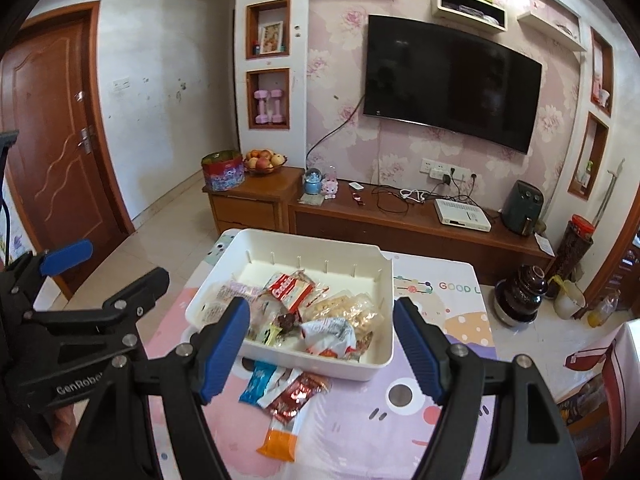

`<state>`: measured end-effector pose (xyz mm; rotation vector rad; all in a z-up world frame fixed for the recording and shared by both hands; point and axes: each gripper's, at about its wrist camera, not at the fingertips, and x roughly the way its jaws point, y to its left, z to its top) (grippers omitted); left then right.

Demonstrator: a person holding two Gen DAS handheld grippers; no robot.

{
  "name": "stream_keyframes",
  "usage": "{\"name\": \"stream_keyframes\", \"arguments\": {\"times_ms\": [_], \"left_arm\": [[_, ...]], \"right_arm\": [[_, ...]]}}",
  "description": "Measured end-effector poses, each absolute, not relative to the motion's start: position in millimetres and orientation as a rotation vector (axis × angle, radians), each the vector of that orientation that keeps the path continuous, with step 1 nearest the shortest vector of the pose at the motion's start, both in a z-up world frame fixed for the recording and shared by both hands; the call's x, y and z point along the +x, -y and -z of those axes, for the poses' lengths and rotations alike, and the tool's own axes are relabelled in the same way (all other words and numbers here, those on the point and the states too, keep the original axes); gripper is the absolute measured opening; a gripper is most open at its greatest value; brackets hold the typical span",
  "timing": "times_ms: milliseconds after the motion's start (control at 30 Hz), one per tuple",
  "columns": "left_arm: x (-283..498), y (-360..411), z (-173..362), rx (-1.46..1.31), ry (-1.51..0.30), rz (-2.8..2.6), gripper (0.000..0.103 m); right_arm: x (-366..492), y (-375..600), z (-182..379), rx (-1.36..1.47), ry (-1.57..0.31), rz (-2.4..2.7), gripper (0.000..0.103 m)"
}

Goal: Organize snacks
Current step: 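Move both open tools back toward the blue and red wrappers, then grasp the blue foil pack with the left gripper while the right grasps the orange-and-white bar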

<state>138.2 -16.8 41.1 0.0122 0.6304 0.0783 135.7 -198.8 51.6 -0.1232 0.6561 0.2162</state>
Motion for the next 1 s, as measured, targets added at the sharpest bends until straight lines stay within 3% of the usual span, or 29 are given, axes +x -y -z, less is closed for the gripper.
{"name": "stream_keyframes", "arguments": {"times_ms": [233,667,1000], "left_arm": [[108,8,-19,-0.001,-0.623,-0.093,0.100],[126,0,100,-0.059,-0.878,-0.094,0.100],[152,10,138,-0.044,-0.961,-0.080,0.100]], "right_arm": [[114,196,-25,-0.125,-0.696,-0.266,0.075],[129,188,112,-0.085,-0.988,-0.272,0.075],[149,173,192,-0.090,-1.109,-0.252,0.070]]}}
